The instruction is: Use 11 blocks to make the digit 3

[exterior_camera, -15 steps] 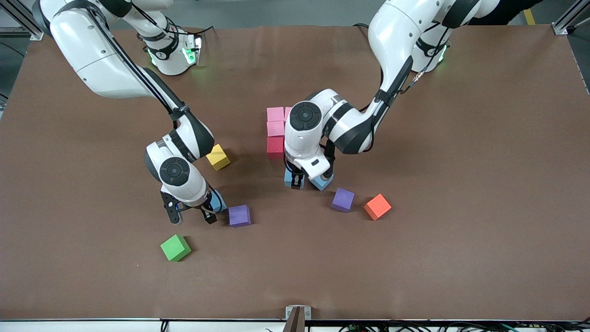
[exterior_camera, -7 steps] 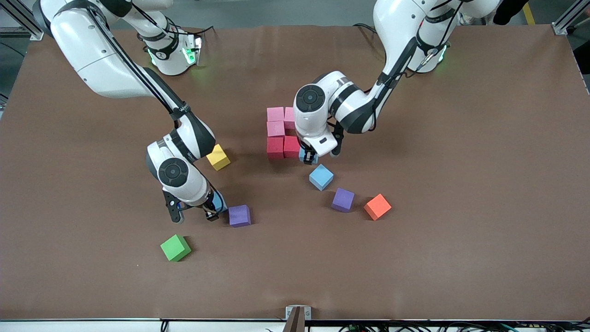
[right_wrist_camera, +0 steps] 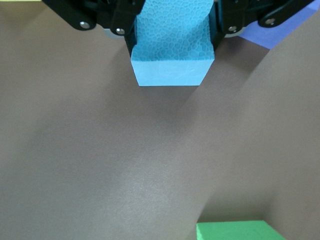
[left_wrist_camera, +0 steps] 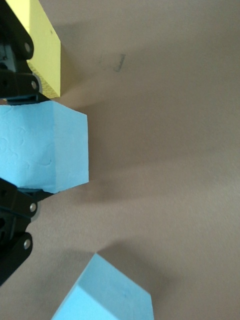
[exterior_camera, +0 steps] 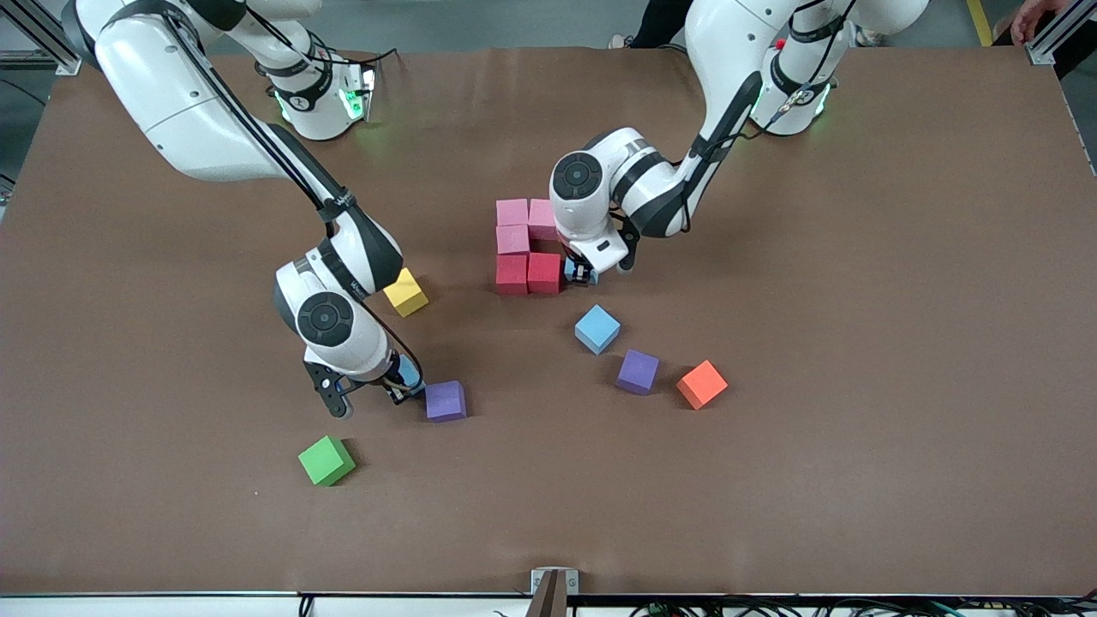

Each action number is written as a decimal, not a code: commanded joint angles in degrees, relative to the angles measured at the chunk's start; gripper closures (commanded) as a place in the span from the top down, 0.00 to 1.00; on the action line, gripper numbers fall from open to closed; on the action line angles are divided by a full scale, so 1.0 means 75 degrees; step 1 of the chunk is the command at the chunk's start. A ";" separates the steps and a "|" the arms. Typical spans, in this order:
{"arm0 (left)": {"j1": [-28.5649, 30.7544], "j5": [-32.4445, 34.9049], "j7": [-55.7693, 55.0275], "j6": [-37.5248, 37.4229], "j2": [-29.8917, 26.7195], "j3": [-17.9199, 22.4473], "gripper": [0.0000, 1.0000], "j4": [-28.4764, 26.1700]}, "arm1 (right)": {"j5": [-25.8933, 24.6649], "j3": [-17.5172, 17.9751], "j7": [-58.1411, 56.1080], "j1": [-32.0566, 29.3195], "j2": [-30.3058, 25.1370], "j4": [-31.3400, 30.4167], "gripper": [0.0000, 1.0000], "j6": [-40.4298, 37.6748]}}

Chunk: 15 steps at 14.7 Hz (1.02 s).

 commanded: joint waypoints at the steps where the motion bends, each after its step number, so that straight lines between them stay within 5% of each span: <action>1: -0.0021 -0.0010 -0.0144 0.0335 0.0050 -0.0039 0.18 -0.0124 | 0.0066 0.0156 -0.0216 0.0050 -0.0036 0.0017 0.00 -0.0115; 15: 0.0119 0.0002 -0.0273 0.1414 0.0145 -0.0004 0.18 -0.0463 | 0.0078 0.1153 0.1834 0.0308 -0.0247 0.0052 0.00 -0.0572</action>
